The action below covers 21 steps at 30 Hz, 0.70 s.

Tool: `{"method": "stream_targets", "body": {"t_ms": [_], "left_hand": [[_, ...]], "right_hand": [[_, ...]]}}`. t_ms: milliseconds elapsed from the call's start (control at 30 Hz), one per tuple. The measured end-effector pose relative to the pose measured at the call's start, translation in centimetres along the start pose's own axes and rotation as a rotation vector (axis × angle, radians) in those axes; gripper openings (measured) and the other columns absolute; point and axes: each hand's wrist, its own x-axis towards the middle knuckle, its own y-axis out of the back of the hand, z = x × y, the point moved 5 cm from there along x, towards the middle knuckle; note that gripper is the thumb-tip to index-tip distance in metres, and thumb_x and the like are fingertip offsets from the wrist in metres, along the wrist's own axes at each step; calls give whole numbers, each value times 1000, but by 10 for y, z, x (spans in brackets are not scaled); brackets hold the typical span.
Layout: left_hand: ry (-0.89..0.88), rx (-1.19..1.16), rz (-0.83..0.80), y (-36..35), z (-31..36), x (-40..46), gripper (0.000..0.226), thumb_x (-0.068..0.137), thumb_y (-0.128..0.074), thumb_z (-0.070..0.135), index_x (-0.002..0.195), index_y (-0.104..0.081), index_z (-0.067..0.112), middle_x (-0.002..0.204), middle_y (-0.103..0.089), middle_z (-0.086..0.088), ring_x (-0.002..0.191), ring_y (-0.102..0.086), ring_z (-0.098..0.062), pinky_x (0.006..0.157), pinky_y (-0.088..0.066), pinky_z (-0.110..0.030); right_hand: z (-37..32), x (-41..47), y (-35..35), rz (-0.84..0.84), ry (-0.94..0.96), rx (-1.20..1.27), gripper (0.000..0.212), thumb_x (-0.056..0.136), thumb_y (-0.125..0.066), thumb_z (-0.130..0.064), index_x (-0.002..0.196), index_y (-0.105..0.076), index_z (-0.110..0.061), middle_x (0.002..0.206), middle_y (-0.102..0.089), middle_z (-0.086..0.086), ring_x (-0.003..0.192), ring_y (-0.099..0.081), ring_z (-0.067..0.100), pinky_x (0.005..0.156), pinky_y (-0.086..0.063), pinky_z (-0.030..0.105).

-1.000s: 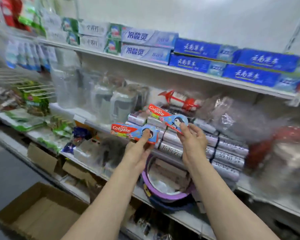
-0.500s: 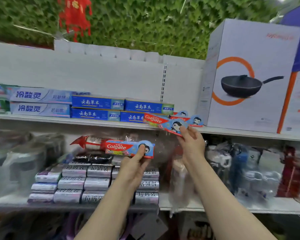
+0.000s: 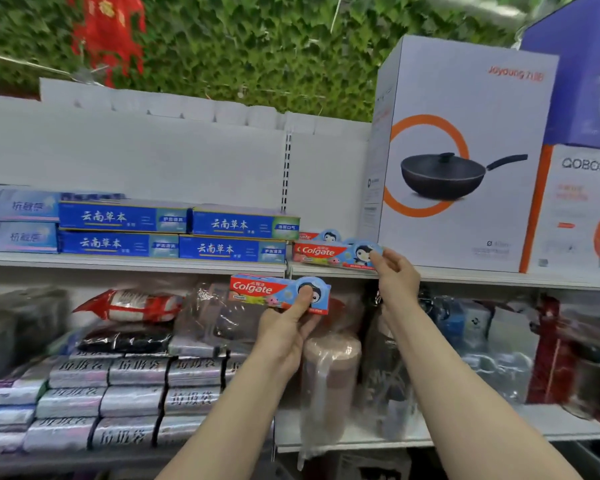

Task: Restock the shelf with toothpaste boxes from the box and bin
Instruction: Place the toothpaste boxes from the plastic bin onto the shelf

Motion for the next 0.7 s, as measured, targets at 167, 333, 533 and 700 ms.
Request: {"method": "stream_targets", "body": {"t_ms": [167, 333, 533, 700], "left_hand": [[-12, 7, 4, -17, -22, 14, 24, 89, -68, 4, 113, -62, 2, 103, -75, -15, 80, -76, -19, 65, -62, -31], [-37, 21, 19, -26, -33, 28, 22, 88, -69, 3, 109, -63, 2, 99, -76, -13, 80, -76, -19, 68, -63, -33], [-42, 19, 38, -36, -43, 37, 27, 87, -71, 4, 113, -61, 1, 106, -75, -14, 86, -76, -20, 69, -63, -33], [-40, 19, 26, -46, -47, 43, 32, 88, -71, 5, 117, -61, 2, 111, -74, -15, 94, -75, -23, 78, -63, -36]], "right_hand": [[16, 27, -5, 38, 14, -189, 42, 84, -75, -49, 121, -71, -30, 121, -68, -4, 113, -60, 16, 105, -49, 42], [22, 38, -3, 81, 8, -342, 35, 88, -68, -53, 120, -70, -37, 132, -54, 2, 125, -45, 25, 114, -28, 41], [19, 35, -3, 66, 39, -355, 44, 87, -69, -55, 127, -64, -36, 132, -60, -2, 119, -40, 17, 105, -26, 35], [12, 1, 8, -20, 89, -78, 22, 85, -75, -48, 104, -69, -39, 122, -66, -6, 109, -60, 10, 95, -54, 37]]}}
